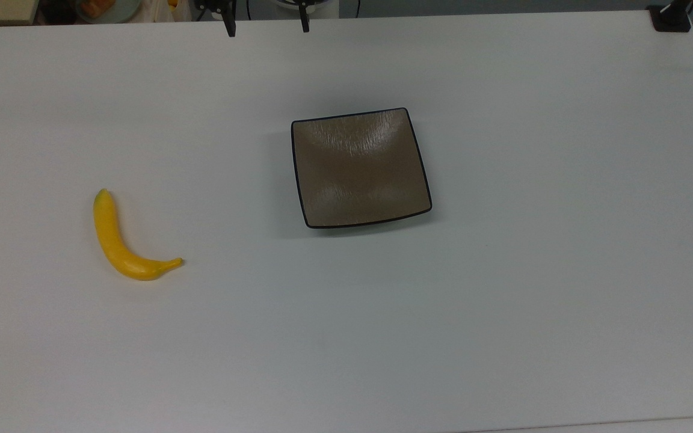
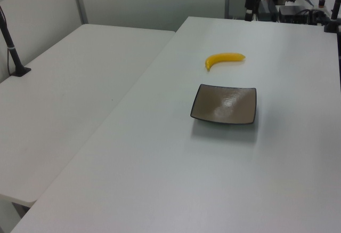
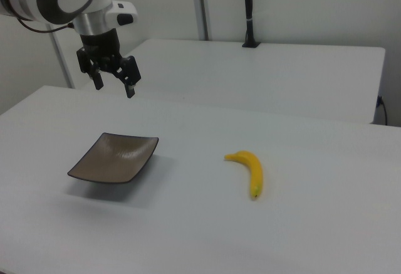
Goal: Bananas placed on a ceramic plate
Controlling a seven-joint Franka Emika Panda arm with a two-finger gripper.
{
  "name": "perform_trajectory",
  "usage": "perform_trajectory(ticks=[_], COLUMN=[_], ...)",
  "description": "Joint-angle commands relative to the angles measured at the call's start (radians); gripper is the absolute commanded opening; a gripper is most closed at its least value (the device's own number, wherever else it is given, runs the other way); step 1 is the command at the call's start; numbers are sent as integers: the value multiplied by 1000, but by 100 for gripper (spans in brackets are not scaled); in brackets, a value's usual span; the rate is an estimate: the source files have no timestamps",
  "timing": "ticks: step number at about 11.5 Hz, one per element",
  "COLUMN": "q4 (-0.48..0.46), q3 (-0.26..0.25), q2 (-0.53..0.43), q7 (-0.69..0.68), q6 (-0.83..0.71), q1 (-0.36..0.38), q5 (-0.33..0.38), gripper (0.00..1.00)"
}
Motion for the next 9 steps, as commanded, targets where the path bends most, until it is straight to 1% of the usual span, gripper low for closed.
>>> perform_trajectory(ticks=[1,3,4,6,9], q4=[-20,-21,-20,-20,-17], q3=[2,14,21,22,25], q2=[-3,8,8,8,11], q7=[-79,-392,-512,-602,-609], q6=[29,15,-6,-34,-36], q1=[2,-21,-36,-47,-48], q5=[0,0,0,0,-2], gripper=[100,100,100,100,100])
